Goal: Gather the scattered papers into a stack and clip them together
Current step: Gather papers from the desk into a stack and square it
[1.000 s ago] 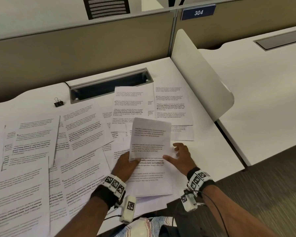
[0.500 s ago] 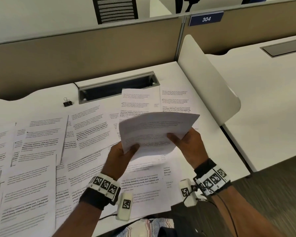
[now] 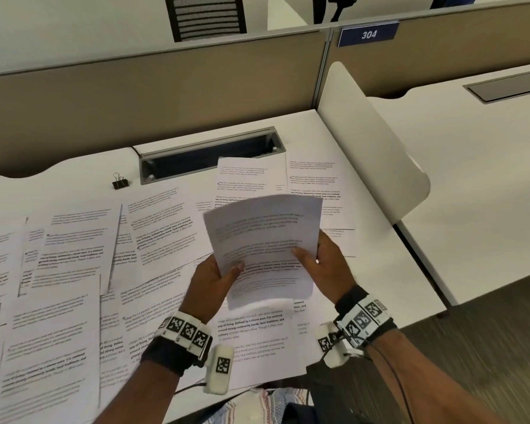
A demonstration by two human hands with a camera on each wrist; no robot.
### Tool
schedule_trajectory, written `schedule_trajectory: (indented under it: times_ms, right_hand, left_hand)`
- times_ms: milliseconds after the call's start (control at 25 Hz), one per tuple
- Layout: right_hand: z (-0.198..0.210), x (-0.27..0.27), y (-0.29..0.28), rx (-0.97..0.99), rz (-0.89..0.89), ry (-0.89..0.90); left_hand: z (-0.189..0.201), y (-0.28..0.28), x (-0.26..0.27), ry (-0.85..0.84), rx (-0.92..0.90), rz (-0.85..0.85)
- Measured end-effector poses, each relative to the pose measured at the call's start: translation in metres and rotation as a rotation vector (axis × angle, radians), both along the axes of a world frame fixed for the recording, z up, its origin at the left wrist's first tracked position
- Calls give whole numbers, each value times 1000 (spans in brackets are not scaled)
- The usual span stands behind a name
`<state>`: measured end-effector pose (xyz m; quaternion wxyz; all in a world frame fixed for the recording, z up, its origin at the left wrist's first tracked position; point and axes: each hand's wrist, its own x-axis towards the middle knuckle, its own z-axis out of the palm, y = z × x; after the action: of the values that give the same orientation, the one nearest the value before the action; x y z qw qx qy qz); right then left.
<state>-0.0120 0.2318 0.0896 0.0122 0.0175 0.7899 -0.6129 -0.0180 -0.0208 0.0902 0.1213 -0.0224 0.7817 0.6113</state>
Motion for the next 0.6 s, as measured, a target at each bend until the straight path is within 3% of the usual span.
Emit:
schedule_trajectory:
  times_ms: [80,160,240,400,480,600]
  right_hand:
    - [-5,0,9,-22,8,-14]
    - [-18,6,19,-19,-2,-66]
    - [-36,13,28,-11,-14,-147]
    - [-71,30,43,101,-40,-253]
    - [-82,35,47,122,-53,-301]
    - [-92,39,51,133,-62,-345]
  left_hand:
    - [-12,-7,0,-44,75,9]
    - [-33,-17,3,-129,35,22]
    - [-60,-27,14,-190,-155,-24]
    - [-93,-37,40,-7,-780,-281]
    - [-94,-33,46,36,-924,-401]
    - [-88,-20,46,27,-983,-485]
